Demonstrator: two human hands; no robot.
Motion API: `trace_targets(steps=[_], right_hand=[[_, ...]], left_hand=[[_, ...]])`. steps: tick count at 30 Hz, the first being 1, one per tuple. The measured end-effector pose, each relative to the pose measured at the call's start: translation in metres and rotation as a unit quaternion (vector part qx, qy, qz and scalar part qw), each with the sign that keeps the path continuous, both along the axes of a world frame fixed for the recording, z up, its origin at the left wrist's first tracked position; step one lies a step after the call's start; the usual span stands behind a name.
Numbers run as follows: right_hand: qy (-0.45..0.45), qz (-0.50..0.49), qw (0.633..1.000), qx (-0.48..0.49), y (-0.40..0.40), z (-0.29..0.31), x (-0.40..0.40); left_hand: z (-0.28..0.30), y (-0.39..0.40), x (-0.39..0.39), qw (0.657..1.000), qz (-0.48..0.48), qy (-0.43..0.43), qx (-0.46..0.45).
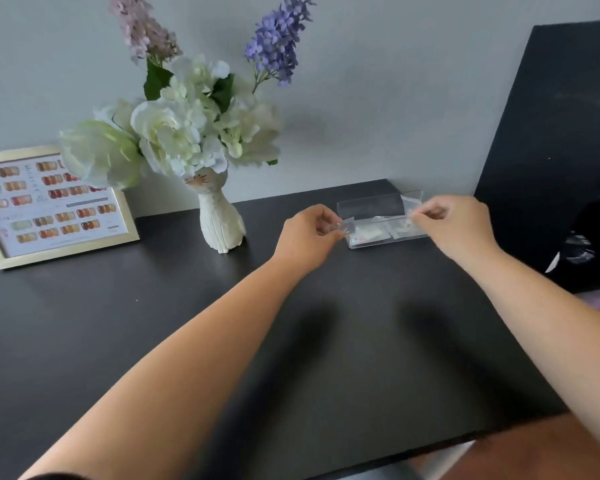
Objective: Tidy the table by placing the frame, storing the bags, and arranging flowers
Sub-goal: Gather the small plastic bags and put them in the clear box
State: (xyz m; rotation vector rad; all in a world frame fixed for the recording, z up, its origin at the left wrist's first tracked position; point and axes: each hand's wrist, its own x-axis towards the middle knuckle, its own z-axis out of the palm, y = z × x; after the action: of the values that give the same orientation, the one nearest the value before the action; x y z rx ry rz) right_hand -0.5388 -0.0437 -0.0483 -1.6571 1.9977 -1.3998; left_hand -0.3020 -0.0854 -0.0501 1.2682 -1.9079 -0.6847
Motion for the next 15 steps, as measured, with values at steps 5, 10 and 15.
trace_targets(steps=[5, 10, 15], right_hand=[[0.077, -0.013, 0.997, -0.007, -0.044, 0.014, -0.041], [0.209, 0.034, 0.970, 0.122, -0.083, 0.010, -0.065], [0.308, 0.086, 0.927, 0.194, -0.104, 0.009, -0.069]], left_hand=[[0.001, -0.038, -0.044, 0.999, -0.005, -0.038, -0.016], [-0.011, -0.070, -0.071, 0.997, 0.029, -0.077, -0.011], [-0.022, -0.086, -0.086, 0.993, 0.058, -0.107, -0.009]])
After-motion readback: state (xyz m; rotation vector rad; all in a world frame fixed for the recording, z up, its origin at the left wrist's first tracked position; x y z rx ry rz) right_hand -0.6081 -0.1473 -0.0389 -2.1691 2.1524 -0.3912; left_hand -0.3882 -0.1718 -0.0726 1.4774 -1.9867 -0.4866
